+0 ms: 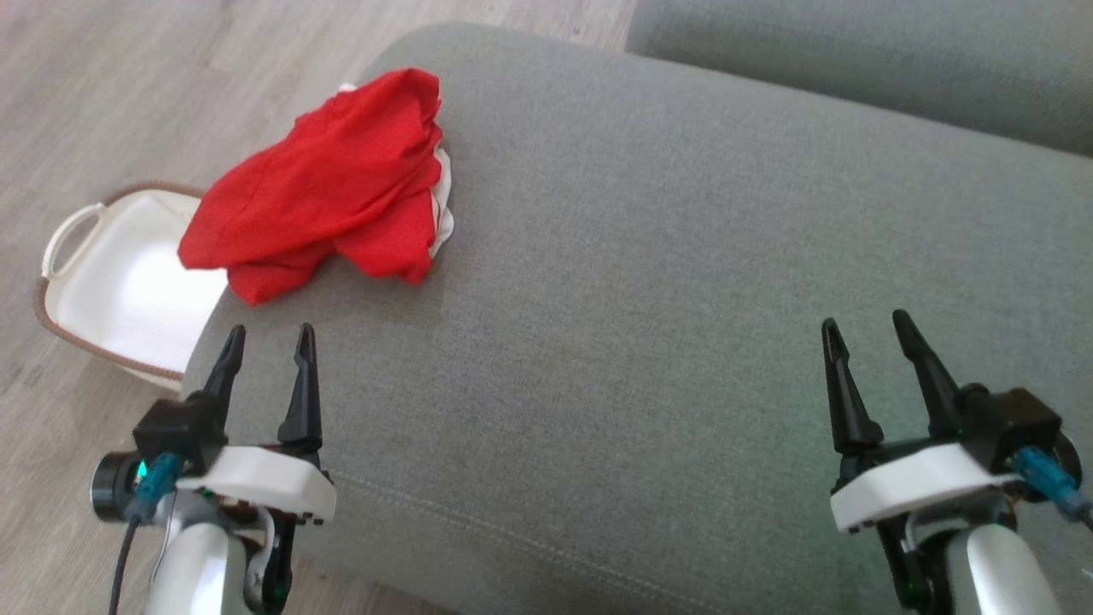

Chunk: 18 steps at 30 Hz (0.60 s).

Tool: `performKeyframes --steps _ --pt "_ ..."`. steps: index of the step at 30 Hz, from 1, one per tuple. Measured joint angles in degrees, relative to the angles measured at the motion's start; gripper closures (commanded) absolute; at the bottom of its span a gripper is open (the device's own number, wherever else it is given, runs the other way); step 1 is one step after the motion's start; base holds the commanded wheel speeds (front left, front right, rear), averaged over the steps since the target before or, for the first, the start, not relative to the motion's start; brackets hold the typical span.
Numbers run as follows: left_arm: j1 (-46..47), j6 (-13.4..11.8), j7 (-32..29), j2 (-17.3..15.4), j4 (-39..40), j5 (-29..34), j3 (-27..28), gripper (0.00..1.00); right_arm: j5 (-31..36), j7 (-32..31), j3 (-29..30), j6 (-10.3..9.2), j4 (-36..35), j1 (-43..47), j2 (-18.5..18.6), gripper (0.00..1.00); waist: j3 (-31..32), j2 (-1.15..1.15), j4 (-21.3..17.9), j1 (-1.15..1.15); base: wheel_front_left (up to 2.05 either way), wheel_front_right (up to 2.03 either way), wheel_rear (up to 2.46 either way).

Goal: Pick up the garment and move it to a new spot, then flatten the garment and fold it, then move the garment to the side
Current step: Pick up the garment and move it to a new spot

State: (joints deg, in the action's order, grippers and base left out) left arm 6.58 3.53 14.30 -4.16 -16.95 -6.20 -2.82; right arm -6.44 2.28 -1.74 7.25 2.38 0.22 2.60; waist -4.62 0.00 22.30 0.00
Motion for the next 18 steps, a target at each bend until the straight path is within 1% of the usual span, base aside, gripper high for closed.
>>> performKeyframes --steps 3,6,8,12,18 --pt "1.5 0.4 0.0 0.2 -1.0 -1.1 0.3 0.0 1.1 -1.4 -0.3 0.0 -1.3 -1.5 0.0 0.0 -1.9 0.0 -0.2 0.0 0.0 0.0 0.0" --pt "6.0 0.7 0.0 0.2 -4.1 -2.5 1.2 0.0 2.5 -2.6 -0.5 0.0 -3.1 -4.0 0.0 0.0 -4.6 0.0 -0.6 0.0 0.0 0.0 0.0" --pt "10.3 1.4 -0.3 -0.1 -7.3 -3.9 2.1 0.0 3.3 -3.4 -0.7 0.0 -4.2 -5.5 0.2 0.0 -6.6 0.0 -0.9 0.01 0.0 0.0 0.0" --pt "19.8 2.3 -3.1 -1.5 -15.1 -6.7 3.4 0.0 4.0 -4.9 -1.0 0.0 -6.1 -7.4 1.0 0.0 -11.0 0.0 -1.9 0.01 0.0 0.0 0.0" --pt "31.9 3.4 -7.9 -5.0 -29.2 -10.1 3.8 0.0 4.2 -5.8 -1.1 0.0 -7.2 -9.5 1.8 0.0 -16.8 0.0 -3.7 0.02 0.0 0.0 0.0"
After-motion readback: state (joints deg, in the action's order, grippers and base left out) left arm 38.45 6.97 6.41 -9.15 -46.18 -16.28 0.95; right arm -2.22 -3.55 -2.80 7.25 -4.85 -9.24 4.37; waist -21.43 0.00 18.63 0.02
